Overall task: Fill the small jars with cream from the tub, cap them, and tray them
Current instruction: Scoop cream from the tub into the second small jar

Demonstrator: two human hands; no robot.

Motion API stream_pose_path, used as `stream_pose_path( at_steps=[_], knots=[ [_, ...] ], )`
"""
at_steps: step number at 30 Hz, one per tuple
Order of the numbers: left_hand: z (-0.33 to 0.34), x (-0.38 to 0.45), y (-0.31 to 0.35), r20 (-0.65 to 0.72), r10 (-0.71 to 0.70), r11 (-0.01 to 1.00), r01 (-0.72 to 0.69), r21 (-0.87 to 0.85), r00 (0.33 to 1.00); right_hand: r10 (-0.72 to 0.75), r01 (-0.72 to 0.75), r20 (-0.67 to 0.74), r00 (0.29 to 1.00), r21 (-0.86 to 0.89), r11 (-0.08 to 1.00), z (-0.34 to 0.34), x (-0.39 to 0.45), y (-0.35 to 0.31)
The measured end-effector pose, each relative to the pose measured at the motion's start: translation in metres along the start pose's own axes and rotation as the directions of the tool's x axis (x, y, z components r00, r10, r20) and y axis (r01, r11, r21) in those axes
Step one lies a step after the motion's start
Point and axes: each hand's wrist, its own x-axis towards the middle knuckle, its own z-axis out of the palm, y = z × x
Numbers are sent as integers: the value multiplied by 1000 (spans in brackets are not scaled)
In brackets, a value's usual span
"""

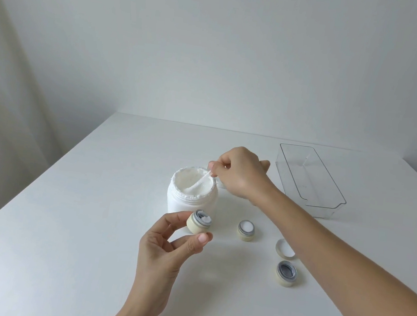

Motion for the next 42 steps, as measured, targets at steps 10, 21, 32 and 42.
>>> stream_pose_path(
  at_steps=[10, 21, 32, 42],
  knots=[
    [2, -1, 2, -15, 12, 1000, -13, -2, 1000, 233, -240, 65, 970, 374, 896, -10, -1, 22],
    [2, 1, 3, -5, 12, 997, -13, -76, 1000, 200, -272, 187, 962, 558, 784, -25, -29, 33],
    [3, 0, 4, 20, 6, 994, -4, -109, 1000, 186, -244, 173, 967, 420, 874, -10, -60, 32],
    [5, -1, 6, 22, -3, 995, 5, -98, 1000, 166, -163, 25, 986, 376, 912, -25, -58, 39]
  ],
)
